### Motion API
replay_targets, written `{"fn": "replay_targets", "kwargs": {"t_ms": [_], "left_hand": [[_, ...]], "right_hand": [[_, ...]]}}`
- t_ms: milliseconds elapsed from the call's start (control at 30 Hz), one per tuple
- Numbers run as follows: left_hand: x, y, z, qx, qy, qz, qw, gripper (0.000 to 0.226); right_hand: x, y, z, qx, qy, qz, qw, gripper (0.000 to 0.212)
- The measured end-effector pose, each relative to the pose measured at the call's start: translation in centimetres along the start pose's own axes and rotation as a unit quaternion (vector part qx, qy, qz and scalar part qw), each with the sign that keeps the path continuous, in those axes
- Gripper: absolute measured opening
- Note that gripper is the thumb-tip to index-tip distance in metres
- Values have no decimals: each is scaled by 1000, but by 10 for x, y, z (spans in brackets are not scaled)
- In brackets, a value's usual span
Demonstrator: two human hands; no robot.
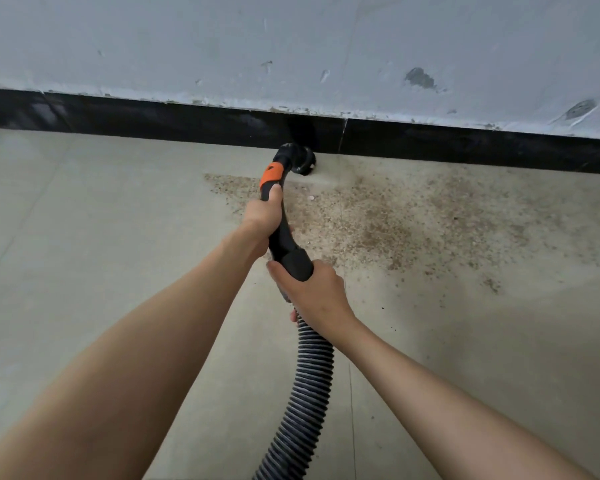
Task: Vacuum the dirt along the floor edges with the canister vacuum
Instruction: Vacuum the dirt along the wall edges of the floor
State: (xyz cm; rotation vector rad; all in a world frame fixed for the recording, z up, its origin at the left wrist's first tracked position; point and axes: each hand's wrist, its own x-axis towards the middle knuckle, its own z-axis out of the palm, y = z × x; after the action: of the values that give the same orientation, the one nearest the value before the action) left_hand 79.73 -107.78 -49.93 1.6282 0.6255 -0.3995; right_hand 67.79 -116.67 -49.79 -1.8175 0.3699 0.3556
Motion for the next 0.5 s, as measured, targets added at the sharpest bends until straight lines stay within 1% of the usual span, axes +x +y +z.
{"fn": "replay_targets", "kwargs": {"t_ms": [67, 167, 267, 367, 500], "left_hand": [[7, 1, -24, -17, 32, -5, 999, 52], [14, 3, -64, -38, 93, -6, 995, 42], [17, 4, -105, -46, 155, -18, 987, 42], [13, 1, -136, -66, 182, -34, 981, 43], [5, -10, -156, -64, 195, -44, 978, 44]], "right_hand": [[7, -9, 14, -10, -41, -11, 999, 40], [18, -25, 37, -37, -102, -31, 994, 43], [26, -41, 65, -60, -150, -39, 986, 44], [25, -51, 90, -79, -183, -44, 979, 44], [13, -47, 108, -70, -199, -41, 977, 43]]}}
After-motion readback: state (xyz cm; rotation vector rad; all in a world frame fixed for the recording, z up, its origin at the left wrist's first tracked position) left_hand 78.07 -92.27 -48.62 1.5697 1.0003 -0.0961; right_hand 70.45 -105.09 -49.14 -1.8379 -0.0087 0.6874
